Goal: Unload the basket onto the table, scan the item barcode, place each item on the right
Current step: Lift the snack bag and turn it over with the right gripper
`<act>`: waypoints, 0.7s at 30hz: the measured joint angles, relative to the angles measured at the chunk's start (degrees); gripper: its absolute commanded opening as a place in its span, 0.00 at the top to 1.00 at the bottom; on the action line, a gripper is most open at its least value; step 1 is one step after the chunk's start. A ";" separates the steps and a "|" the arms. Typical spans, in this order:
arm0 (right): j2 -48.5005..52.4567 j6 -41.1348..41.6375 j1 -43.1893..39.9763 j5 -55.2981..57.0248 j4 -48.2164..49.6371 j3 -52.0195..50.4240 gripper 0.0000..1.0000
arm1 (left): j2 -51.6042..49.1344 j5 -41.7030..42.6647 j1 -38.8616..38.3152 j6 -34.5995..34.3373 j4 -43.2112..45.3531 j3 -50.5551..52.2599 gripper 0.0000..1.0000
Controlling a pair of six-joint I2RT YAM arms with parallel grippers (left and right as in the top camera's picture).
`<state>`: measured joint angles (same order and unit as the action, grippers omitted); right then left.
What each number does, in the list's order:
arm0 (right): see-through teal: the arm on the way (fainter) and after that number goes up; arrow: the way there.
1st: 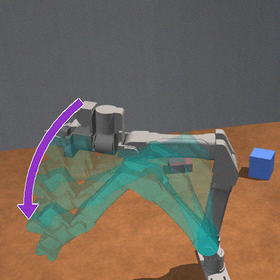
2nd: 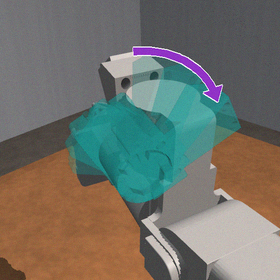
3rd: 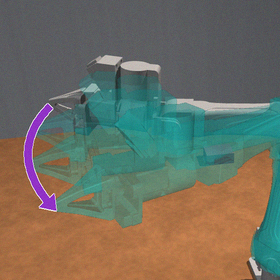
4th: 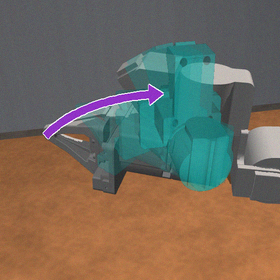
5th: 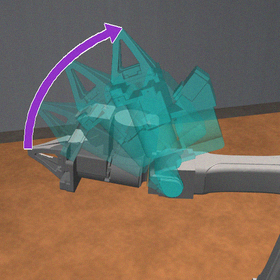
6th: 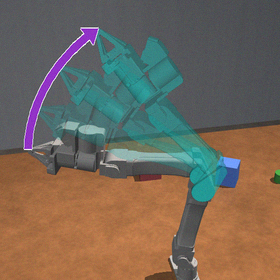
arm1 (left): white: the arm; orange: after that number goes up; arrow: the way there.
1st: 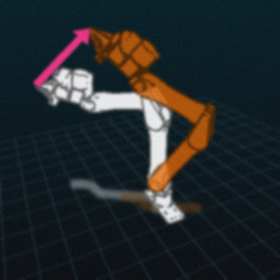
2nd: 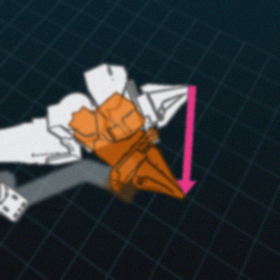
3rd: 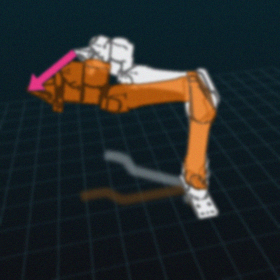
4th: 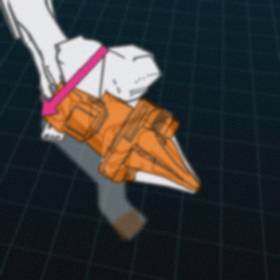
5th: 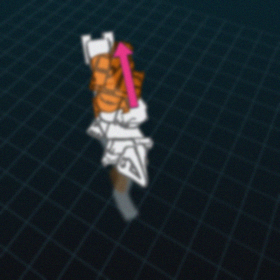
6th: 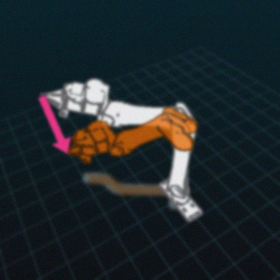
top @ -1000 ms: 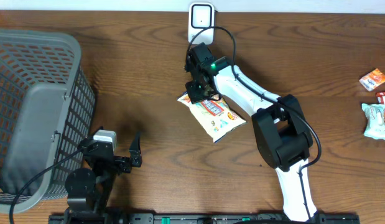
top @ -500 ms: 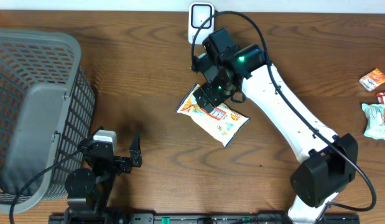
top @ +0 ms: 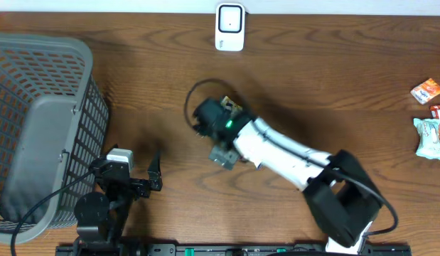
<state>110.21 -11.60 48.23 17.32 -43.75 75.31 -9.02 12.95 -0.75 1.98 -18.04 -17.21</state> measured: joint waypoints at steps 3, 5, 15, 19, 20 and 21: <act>0.00 1.09 1.77 6.71 6.21 -4.72 0.01 | 0.00 -0.02 0.00 0.00 0.00 0.00 0.01; -0.15 1.68 1.55 10.91 9.40 -7.69 0.01 | 0.00 -0.02 0.00 0.00 0.02 0.00 0.01; 0.00 -2.60 -6.95 7.98 12.79 -9.42 0.71 | 0.00 0.00 0.00 0.00 -0.02 0.00 0.01; 0.20 -4.09 -9.38 1.51 12.04 -9.20 0.99 | 0.00 0.00 0.00 0.00 0.00 0.00 0.01; 0.20 -3.89 -9.84 0.70 11.17 -8.39 0.99 | 0.00 -0.02 0.00 0.00 0.00 0.00 0.01; 0.20 -3.80 -10.36 -0.52 9.62 -7.32 0.99 | 0.00 0.00 0.00 0.00 0.00 0.00 0.01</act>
<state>110.41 -15.40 37.87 16.80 -34.13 67.99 -9.02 12.95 -0.75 1.98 -18.04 -17.21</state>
